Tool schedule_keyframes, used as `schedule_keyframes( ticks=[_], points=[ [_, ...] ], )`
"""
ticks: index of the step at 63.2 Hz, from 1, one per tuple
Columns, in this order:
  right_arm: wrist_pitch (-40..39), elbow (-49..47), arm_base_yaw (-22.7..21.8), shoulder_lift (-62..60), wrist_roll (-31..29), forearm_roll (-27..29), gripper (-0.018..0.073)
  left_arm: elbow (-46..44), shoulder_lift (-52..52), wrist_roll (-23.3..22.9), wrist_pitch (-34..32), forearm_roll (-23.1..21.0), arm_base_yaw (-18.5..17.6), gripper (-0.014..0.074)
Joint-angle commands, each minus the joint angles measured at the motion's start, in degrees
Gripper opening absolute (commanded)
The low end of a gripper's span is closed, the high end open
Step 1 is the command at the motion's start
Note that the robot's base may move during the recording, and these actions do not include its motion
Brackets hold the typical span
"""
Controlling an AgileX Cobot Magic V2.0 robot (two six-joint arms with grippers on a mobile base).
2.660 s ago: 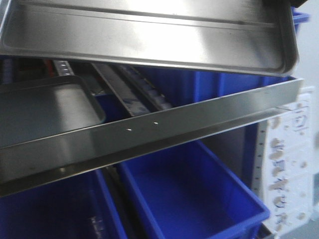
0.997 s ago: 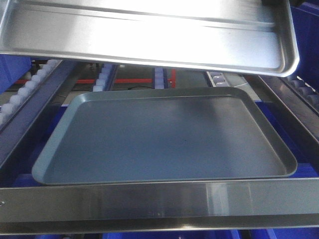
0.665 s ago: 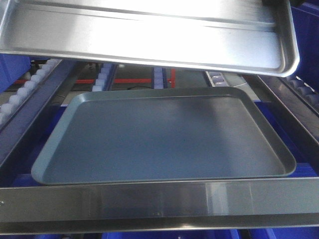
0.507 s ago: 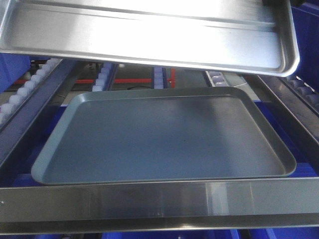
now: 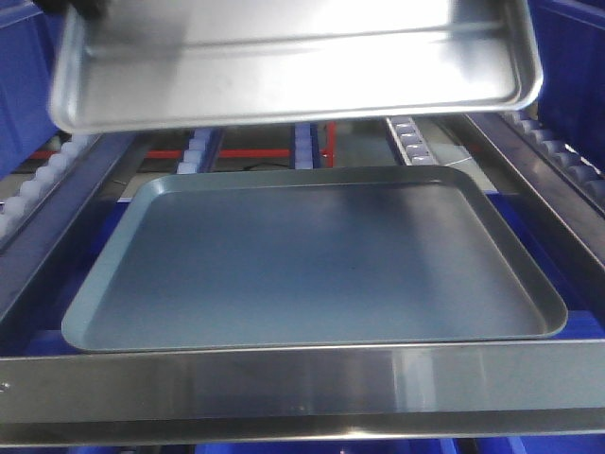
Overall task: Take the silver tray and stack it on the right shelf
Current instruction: 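Lower the silver tray into the grey-blue tray and open both grippers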
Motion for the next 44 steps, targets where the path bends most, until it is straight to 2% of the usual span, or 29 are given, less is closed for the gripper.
schedule_keyframes(
  ticks=[1, 14, 28, 44],
  points=[
    [-1.5, -4.4, -3.1, 2.5, -3.1, -2.3, 0.0057, -1.7, 2.1, 3.8, -4.0, -1.3, 3.2, -0.0101],
    [-4.5, -4.6, -8.1, 10.3, -5.5, 0.0, 0.0057, -1.7, 9.9, 4.5, -7.2, -3.6, 7.8, -0.0101],
    [-7.8, -4.6, -10.0, 18.1, -5.8, -0.7, 0.0057, -1.7, 17.8, 4.5, -10.0, -3.5, 8.6, -0.0101],
    [-9.1, -4.6, -10.2, 23.0, -6.1, -0.8, 0.0057, -1.7, 23.6, 4.6, -12.5, -3.7, 9.0, -0.01]
  ],
)
